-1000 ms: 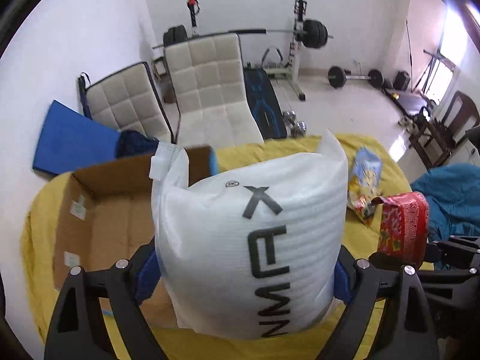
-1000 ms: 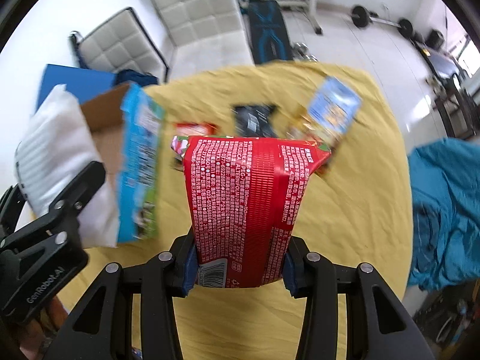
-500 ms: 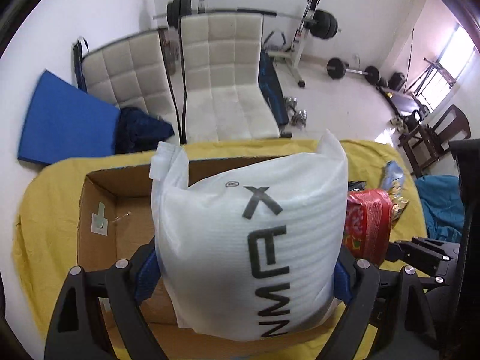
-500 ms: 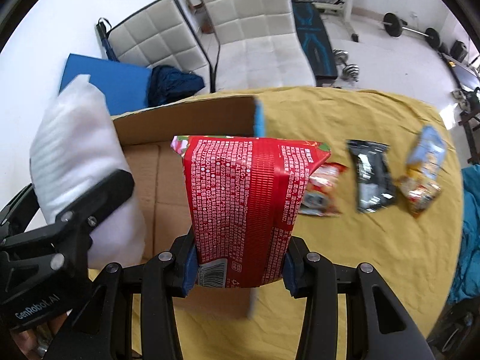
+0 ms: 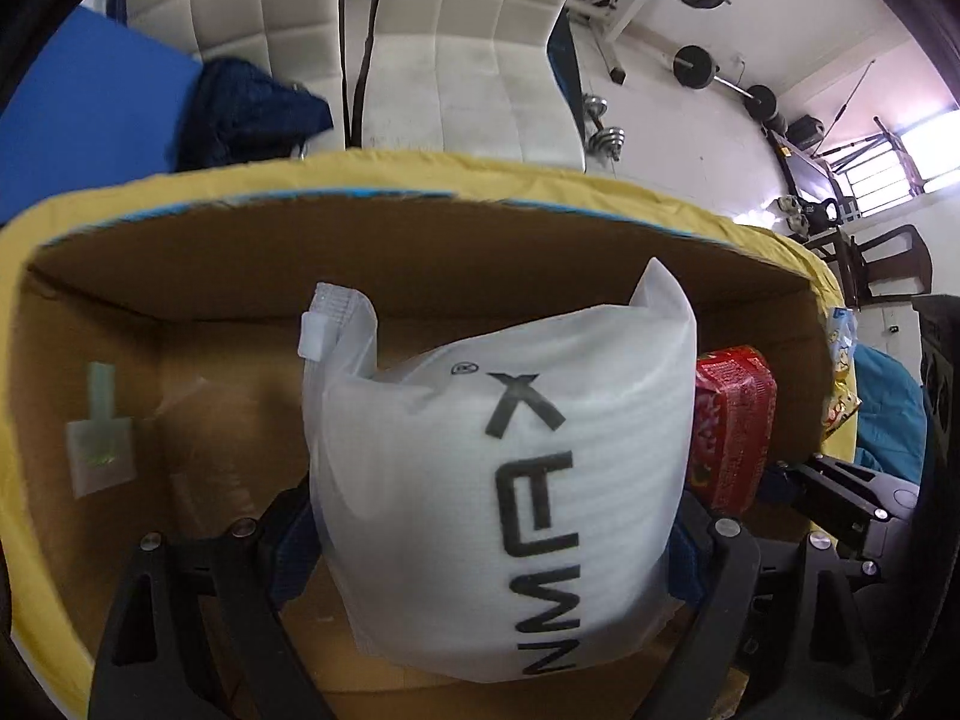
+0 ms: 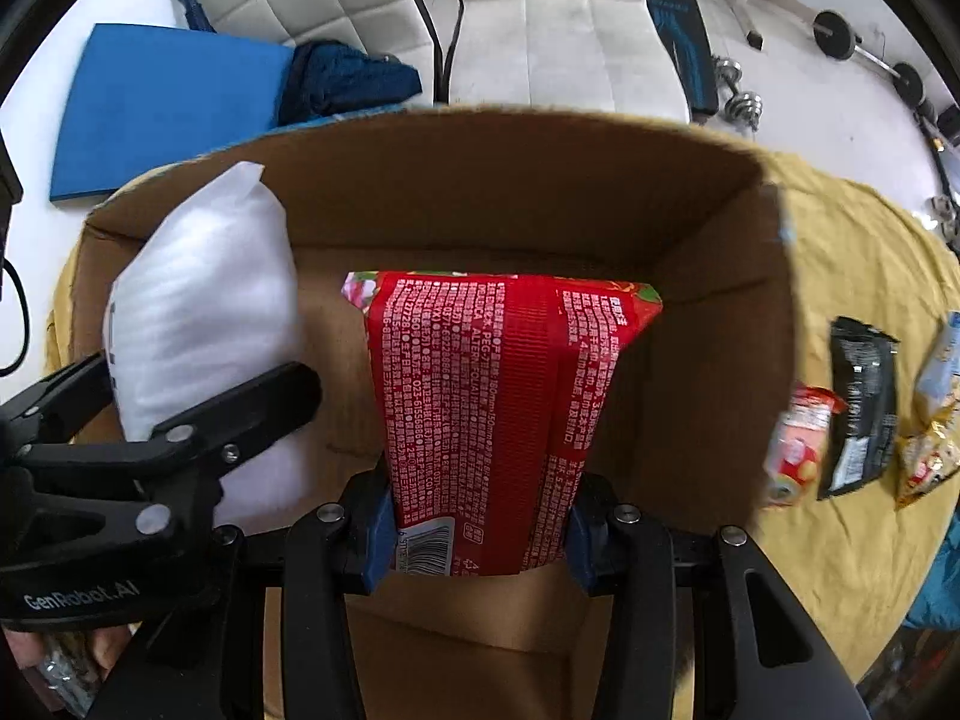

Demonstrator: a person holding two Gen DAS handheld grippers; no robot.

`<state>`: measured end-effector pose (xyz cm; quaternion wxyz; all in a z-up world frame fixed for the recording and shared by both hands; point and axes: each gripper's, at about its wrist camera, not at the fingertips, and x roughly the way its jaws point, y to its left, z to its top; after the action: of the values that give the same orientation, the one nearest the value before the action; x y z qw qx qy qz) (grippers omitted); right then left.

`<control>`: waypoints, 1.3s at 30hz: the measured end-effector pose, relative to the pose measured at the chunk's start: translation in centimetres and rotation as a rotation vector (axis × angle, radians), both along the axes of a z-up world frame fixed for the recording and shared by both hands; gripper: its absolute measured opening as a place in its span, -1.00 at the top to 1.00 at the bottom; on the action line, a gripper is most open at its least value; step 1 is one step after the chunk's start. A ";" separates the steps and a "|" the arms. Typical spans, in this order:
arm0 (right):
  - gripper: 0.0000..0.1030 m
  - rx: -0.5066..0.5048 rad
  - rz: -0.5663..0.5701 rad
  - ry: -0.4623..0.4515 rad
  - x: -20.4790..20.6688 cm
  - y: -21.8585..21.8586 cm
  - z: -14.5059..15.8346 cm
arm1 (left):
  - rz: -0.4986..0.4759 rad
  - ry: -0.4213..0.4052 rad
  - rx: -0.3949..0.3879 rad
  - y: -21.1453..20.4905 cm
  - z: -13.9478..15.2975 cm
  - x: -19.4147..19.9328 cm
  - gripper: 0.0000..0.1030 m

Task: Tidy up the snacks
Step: 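Carry the red pack and white pouch with both grippers over the cardboard box, then open both grippers to drop the red pack and white pouch into the box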

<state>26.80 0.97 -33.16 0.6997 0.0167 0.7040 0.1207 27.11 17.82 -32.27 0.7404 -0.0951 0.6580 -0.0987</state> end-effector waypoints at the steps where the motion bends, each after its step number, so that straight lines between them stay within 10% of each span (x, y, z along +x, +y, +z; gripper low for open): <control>1: 0.08 -0.009 0.003 0.010 0.5 0.1 -0.7 | -0.001 0.015 -0.004 0.0 -0.7 0.3 -0.76; 12: -0.16 -0.068 0.015 0.028 1.8 1.7 -1.6 | 0.022 0.124 -0.018 0.0 -3.4 1.7 -0.81; 18: -0.73 -0.078 0.010 0.005 0.9 2.0 0.6 | 0.002 0.087 0.051 -0.4 -0.9 1.0 -0.84; 39: -0.92 -0.091 -0.078 -0.076 -3.3 -1.9 5.8 | -0.007 -0.092 0.151 -1.5 4.4 -0.9 -0.98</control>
<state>23.52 -0.89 -27.41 0.7301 0.0076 0.6805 0.0619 26.16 16.27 -27.89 0.7744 -0.0323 0.6294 -0.0558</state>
